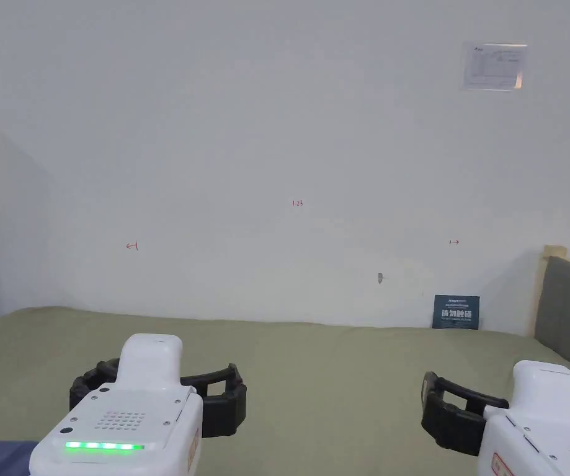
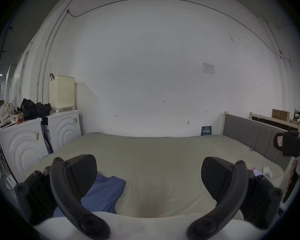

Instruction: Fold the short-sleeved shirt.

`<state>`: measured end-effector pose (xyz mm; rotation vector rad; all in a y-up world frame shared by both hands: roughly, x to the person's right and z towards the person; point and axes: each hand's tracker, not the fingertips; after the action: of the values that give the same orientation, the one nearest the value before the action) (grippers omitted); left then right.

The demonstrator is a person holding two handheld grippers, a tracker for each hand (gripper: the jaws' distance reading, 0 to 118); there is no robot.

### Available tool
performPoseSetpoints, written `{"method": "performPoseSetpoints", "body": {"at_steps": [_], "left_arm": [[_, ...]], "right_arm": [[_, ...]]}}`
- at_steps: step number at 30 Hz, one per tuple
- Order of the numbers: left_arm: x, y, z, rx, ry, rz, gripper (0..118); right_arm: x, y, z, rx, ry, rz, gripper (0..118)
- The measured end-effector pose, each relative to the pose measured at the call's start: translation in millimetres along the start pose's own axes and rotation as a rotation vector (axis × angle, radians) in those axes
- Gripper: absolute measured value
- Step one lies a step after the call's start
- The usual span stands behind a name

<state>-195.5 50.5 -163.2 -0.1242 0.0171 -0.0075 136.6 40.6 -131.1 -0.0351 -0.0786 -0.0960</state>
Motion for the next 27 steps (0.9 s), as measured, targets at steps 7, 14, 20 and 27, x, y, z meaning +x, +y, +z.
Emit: {"method": "performPoseSetpoints", "body": {"at_steps": [7, 14, 20, 27], "left_arm": [[1, 0, 3, -0.015, -0.007, 0.005, 118], [3, -1, 6, -0.012, -0.012, -0.018, 118], [1, -1, 4, -0.024, -0.014, 0.000, 118], [1, -1, 5, -0.028, -0.021, 0.016, 118]], "right_arm": [[-16, -7, -1, 0.014, -0.005, 0.120, 118], [-16, -8, -3, 0.009, -0.009, 0.094, 118], [-17, -7, -1, 0.009, 0.014, 0.103, 118], [-18, -7, -1, 0.003, 0.013, 0.130, 118]]}}
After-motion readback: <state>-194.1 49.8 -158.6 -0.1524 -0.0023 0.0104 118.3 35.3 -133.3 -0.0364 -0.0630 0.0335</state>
